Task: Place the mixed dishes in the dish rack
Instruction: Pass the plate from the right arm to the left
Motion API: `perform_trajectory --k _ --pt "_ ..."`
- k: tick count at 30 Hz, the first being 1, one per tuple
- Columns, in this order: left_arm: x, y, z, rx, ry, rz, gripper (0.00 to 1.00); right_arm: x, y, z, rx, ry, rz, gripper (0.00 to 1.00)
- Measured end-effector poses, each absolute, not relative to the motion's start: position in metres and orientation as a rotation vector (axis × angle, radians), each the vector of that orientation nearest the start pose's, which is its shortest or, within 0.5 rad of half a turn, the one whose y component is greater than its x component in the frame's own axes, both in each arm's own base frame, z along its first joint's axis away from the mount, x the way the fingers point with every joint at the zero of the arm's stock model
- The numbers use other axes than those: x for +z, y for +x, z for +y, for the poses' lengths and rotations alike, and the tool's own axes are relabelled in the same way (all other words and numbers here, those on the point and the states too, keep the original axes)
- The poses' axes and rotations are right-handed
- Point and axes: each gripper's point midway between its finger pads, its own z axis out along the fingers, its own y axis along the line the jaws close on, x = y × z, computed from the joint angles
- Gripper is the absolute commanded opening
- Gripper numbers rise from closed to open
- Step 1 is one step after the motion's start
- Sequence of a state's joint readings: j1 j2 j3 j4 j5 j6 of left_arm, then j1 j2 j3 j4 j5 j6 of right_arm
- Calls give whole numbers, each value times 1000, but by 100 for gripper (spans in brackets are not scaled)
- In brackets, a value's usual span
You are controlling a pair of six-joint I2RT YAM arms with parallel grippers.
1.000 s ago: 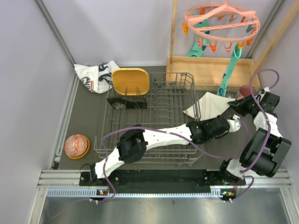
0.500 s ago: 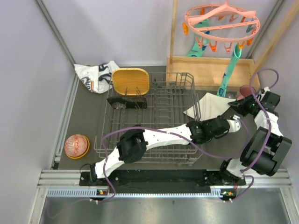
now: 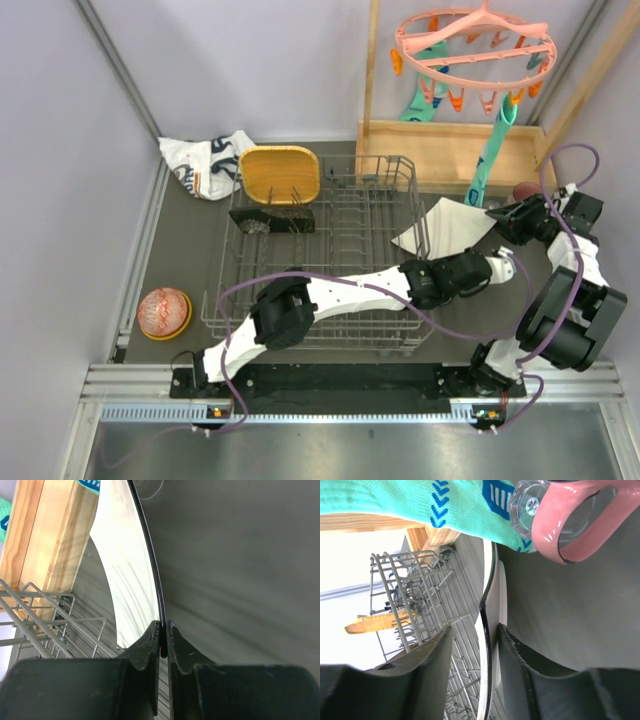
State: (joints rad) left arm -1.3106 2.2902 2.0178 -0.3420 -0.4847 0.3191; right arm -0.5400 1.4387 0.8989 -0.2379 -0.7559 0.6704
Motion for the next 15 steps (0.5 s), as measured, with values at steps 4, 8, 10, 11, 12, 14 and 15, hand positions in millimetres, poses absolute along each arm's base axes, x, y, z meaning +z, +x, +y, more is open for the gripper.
perform_trajectory --k 4,8,10,11,12,14,15 --pt "137 246 -561 -47 1348 1635 0 143 361 -51 981 986 2064 47" --pt "134 246 -560 -42 1356 1638 0 139 360 -50 990 1001 2075 48" --pt "134 245 -560 -42 1358 1639 0 139 360 -50 991 1001 2078 48" --pt "134 246 -560 -41 1358 1639 0 139 360 -49 990 1000 2079 48" --pt "134 245 -560 -41 1358 1639 0 139 360 -49 991 999 2081 48" --pt "134 246 -560 -41 1358 1639 0 139 362 -48 992 993 2085 48" --pt "134 246 -560 -40 1359 1640 0 138 362 -47 991 992 2088 48"
